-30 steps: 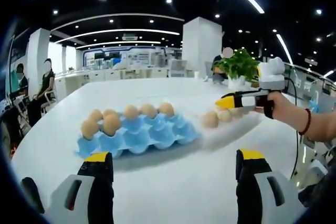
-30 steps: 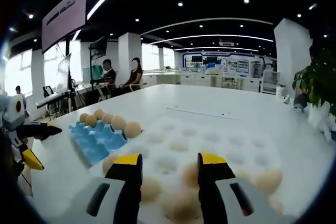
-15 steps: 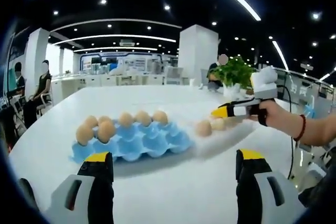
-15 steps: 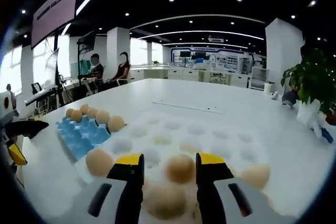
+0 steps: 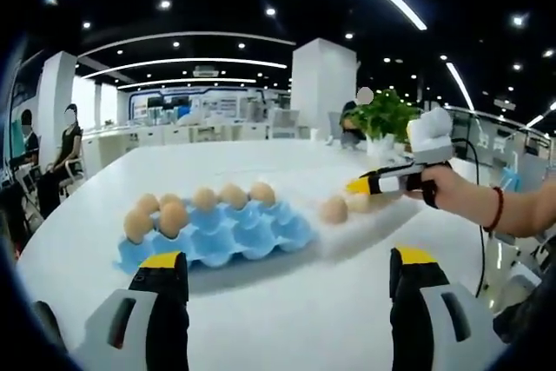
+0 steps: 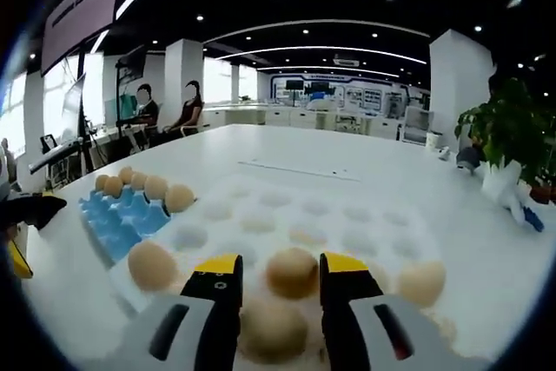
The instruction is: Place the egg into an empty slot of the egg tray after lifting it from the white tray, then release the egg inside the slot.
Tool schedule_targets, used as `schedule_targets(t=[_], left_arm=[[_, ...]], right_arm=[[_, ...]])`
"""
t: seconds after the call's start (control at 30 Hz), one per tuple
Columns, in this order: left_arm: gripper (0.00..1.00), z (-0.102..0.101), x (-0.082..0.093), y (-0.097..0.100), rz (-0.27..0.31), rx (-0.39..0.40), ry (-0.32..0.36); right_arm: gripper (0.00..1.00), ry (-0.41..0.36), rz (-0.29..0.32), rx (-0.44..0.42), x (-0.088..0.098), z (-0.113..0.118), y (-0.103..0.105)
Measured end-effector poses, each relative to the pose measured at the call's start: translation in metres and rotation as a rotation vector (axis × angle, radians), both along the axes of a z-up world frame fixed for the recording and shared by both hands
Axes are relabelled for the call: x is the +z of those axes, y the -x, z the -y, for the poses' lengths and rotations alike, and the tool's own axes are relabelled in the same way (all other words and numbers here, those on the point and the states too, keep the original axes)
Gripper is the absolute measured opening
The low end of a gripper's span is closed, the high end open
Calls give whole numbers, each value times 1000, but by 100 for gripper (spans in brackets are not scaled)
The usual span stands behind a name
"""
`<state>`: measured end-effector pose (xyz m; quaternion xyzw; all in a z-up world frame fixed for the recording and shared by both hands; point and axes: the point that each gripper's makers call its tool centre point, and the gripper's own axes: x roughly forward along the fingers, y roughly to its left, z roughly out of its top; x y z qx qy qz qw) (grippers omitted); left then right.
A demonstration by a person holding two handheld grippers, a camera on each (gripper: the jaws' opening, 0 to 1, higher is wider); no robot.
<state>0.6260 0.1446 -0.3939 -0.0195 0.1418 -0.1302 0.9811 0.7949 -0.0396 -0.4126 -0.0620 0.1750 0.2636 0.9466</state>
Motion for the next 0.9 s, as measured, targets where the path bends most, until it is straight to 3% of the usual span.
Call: schedule_targets(t=[0.17,0.2,0.57,0.9], left_arm=[[98,0,0,0,0,-1,-1],[98,0,0,0,1,-1,0],[97,-1,0,-1,-2,-3,-4],[97,-8,-4,0,-15,15,-19]], right_arm=[[35,29,-48,-72,-8,6,-5],[35,26,-28,-60,-5,3,-8],[32,25,-85,-142,-10,5,-10],[27,3,-84,-189,-9,6,-10]])
